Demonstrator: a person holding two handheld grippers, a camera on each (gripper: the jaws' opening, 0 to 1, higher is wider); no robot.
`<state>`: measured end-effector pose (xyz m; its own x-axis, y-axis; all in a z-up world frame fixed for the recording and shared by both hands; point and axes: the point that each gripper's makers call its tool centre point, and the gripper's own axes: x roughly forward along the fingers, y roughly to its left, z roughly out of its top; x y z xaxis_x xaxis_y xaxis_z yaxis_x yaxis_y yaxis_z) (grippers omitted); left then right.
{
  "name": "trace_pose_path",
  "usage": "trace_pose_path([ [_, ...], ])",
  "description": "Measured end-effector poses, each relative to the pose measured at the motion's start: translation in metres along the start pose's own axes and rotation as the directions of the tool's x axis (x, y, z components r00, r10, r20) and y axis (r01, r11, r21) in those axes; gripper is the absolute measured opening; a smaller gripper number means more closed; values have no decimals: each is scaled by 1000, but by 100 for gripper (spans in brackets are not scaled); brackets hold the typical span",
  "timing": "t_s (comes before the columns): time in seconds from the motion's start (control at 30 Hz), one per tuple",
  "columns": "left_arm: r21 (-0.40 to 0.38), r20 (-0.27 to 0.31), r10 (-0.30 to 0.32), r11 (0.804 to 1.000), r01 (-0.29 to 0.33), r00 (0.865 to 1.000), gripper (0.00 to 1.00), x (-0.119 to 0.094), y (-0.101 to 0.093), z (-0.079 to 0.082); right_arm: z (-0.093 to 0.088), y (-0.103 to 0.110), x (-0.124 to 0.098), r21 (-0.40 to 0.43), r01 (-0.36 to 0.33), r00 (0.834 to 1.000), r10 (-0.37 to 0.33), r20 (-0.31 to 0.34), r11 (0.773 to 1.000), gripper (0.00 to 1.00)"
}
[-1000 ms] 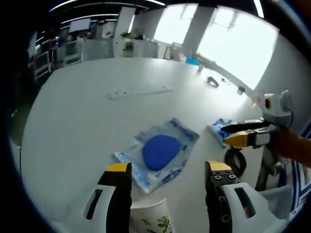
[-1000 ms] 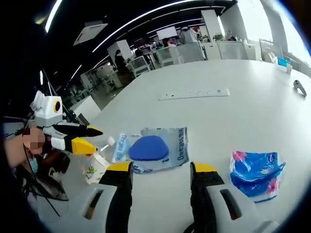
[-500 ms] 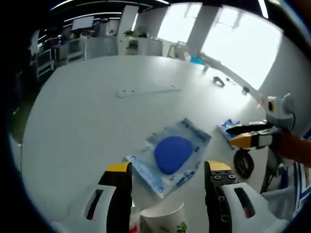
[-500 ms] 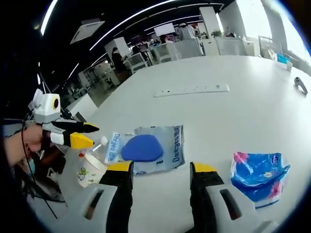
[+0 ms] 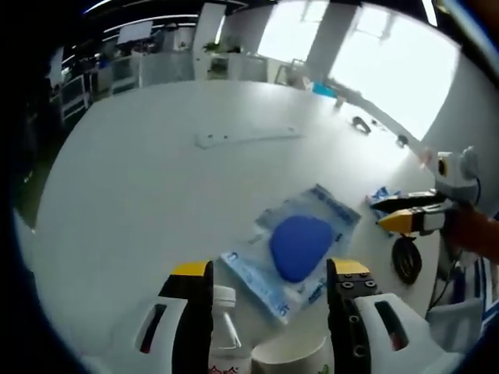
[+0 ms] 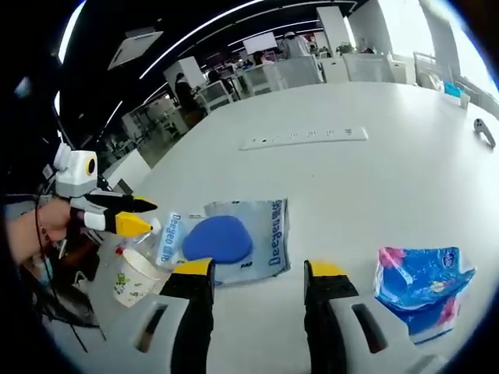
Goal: Arrange the tabletop items into an orderly group along one side of the table until the central work area is clear of visible clutter.
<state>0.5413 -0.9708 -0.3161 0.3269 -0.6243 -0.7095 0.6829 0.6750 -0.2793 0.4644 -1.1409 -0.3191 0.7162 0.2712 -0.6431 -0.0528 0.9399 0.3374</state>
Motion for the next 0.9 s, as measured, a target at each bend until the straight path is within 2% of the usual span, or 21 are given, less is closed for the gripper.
trace_pose_path([
  [0.4,5,-52,19,1000,-19,998,52,19,14,-3,-3,-7,17,19,8,1000,-8,-21,1000,42],
  [0.9,8,-111,21,1000,-20,994,43,29,22,-9,-10,-14,27,65,24,999,-21,-46,998,37],
])
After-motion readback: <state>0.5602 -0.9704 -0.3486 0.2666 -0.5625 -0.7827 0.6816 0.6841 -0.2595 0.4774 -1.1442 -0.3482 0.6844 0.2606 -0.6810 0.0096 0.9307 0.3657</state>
